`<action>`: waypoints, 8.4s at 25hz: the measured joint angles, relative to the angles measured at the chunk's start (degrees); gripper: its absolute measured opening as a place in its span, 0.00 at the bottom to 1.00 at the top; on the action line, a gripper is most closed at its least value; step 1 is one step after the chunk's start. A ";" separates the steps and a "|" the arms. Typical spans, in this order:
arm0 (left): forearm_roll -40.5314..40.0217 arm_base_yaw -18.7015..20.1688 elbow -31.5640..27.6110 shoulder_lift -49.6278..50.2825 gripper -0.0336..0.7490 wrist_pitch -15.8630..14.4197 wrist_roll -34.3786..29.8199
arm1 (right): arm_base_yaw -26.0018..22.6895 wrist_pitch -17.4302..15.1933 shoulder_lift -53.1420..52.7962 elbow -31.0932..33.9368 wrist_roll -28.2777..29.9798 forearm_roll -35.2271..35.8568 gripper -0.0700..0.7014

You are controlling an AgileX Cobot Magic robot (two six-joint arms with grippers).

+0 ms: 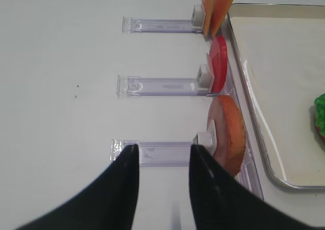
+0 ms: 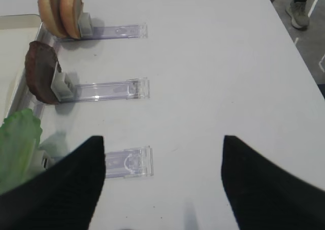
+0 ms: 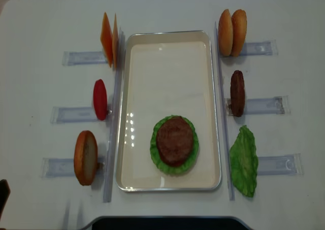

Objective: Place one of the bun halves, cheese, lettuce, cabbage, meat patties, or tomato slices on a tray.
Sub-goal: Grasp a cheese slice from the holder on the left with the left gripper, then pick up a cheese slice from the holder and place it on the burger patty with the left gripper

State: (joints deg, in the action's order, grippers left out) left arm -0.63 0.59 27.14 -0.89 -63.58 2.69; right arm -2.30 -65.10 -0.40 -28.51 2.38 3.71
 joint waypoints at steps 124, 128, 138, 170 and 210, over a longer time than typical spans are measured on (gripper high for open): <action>-2.39 4.59 67.09 110.47 0.44 6.25 11.22 | 0.00 -0.07 0.00 0.02 0.00 0.16 0.73; -3.18 6.76 67.09 110.47 0.45 6.09 13.42 | 0.00 -0.07 0.00 0.02 0.00 0.16 0.73; -6.49 14.58 67.09 110.47 0.45 6.09 20.24 | 0.00 -0.07 0.00 0.02 0.00 0.16 0.73; -11.08 17.95 67.19 116.54 0.45 9.06 26.19 | 0.00 -0.07 0.00 0.02 0.00 0.16 0.73; -12.47 17.95 67.77 114.69 0.07 1.76 25.73 | 0.00 -0.07 -0.04 0.02 0.00 0.16 0.73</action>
State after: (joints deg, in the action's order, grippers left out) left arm -13.10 18.54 94.91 113.80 -61.82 28.43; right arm -2.30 -65.17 -0.44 -28.49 2.38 3.87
